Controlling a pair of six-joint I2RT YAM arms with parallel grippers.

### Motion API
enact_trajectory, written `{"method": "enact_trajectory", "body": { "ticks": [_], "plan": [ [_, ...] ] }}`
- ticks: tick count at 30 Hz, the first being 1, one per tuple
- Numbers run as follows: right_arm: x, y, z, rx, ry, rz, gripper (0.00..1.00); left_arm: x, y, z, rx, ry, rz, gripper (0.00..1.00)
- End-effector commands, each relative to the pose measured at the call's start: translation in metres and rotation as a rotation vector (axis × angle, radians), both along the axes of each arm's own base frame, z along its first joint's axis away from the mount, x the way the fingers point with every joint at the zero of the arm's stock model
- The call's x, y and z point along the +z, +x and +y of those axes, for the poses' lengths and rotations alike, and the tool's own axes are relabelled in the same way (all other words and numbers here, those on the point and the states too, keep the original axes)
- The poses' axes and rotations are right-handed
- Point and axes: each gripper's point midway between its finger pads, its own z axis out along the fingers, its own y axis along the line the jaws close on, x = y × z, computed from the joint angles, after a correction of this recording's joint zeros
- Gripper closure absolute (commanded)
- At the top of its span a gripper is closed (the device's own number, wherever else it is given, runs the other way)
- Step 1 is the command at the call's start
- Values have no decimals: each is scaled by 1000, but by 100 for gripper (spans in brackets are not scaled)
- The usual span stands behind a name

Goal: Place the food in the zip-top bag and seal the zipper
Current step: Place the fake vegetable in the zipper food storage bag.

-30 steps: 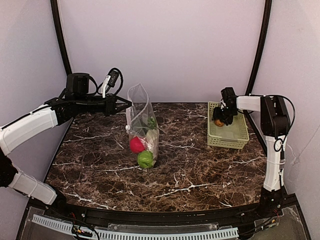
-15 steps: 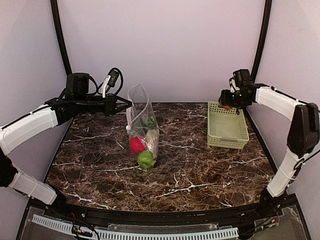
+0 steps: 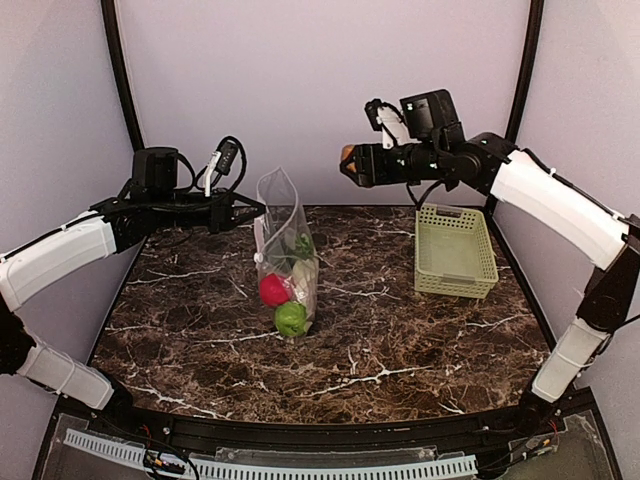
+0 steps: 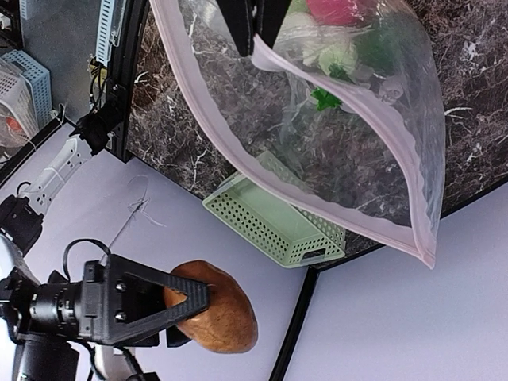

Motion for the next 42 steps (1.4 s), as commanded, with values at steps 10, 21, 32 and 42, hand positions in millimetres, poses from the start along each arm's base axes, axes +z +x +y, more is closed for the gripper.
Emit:
{"method": "enact_trajectory", "body": {
  "ticks": [10,21,32,42],
  "plan": [
    [49,-55,140,278,61,-151,42,8,-10,-3,-31,-23,-21,99],
    [14,-54,161,236,32,-93,40,10,-11,-1,-22,-23,-31,99],
    [-6,-48,154,182,-25,-67,28,8,-8,0,-9,-15,-32,99],
    [-6,-47,154,186,-33,-72,17,7,-8,0,-8,-12,-31,99]
  ]
}}
